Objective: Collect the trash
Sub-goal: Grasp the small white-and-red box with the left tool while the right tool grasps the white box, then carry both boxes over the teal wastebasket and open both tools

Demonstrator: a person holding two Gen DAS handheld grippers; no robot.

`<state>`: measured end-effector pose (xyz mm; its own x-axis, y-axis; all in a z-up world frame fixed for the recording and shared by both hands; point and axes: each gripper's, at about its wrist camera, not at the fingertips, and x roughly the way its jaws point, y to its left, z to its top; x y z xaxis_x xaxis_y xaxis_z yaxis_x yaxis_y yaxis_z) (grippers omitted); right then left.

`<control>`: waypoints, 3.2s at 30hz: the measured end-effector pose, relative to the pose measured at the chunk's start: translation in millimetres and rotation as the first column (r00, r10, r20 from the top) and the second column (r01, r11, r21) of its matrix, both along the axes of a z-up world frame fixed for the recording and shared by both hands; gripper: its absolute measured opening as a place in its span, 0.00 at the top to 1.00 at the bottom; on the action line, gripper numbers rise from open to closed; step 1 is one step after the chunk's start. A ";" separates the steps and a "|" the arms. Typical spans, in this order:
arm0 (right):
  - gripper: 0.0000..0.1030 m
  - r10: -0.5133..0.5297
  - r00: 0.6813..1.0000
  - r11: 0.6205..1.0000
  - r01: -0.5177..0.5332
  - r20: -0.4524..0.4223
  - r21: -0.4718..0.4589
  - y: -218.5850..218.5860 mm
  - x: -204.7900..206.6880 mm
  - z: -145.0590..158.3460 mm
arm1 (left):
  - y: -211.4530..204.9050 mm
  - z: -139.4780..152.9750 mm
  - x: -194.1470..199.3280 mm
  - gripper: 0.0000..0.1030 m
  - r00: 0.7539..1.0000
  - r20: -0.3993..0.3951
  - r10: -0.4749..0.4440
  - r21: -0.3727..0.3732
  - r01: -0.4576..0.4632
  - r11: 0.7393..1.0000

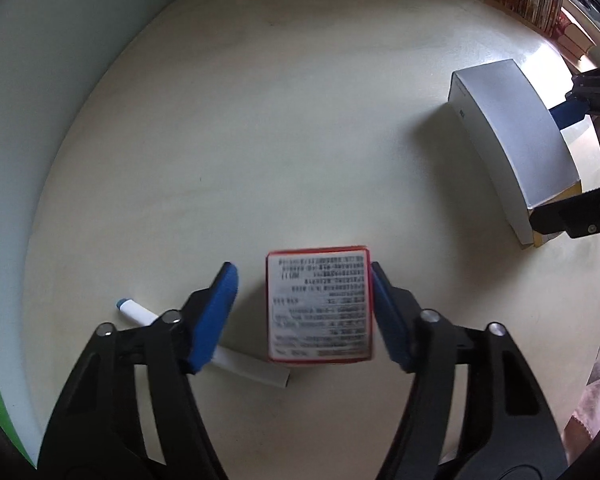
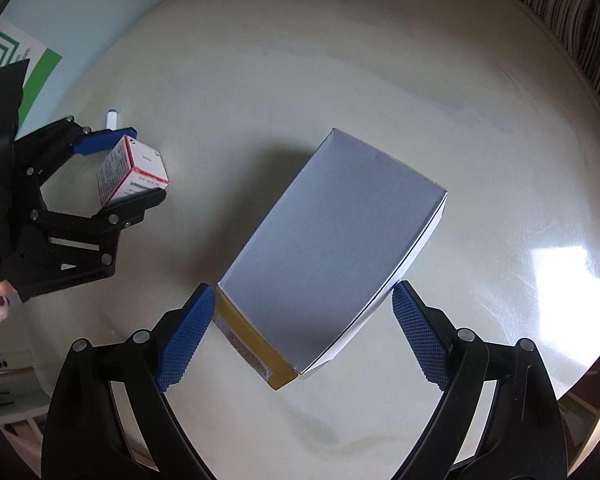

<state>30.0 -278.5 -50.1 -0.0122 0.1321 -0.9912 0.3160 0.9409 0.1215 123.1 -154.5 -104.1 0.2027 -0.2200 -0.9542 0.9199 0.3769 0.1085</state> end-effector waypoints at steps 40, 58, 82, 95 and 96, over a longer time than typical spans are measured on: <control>0.40 0.061 0.998 0.991 -0.063 -0.019 -0.118 0.7 76.5 -9.9 | 6.6 5.4 9.6 0.63 0.998 -0.052 0.033 -0.036 -0.035 0.999; 0.40 -0.012 0.988 0.989 0.034 0.154 -0.144 -49.4 -27.8 67.7 | 2.4 57.3 -72.7 0.63 0.997 0.041 -0.059 -0.053 0.061 0.997; 0.40 -0.432 0.895 0.880 0.446 0.115 -0.164 -109.8 -435.1 92.9 | -167.3 18.3 -378.9 0.63 0.864 -0.046 -0.501 0.001 0.502 0.865; 0.40 -0.549 0.836 0.835 0.549 0.001 -0.033 -100.4 -544.8 14.1 | -179.3 -57.5 -499.1 0.63 0.786 -0.184 -0.590 0.133 0.615 0.777; 0.40 -0.546 0.838 0.838 0.546 -0.008 -0.022 -101.5 -548.9 7.5 | -178.5 -61.3 -503.6 0.63 0.783 -0.191 -0.592 0.142 0.619 0.773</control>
<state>-519.0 -380.1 -42.6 0.0437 0.1033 -0.9937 0.7805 0.6173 0.0985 -380.5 -333.0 -165.4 -0.0383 -0.0712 -0.9967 0.9604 -0.2783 -0.0170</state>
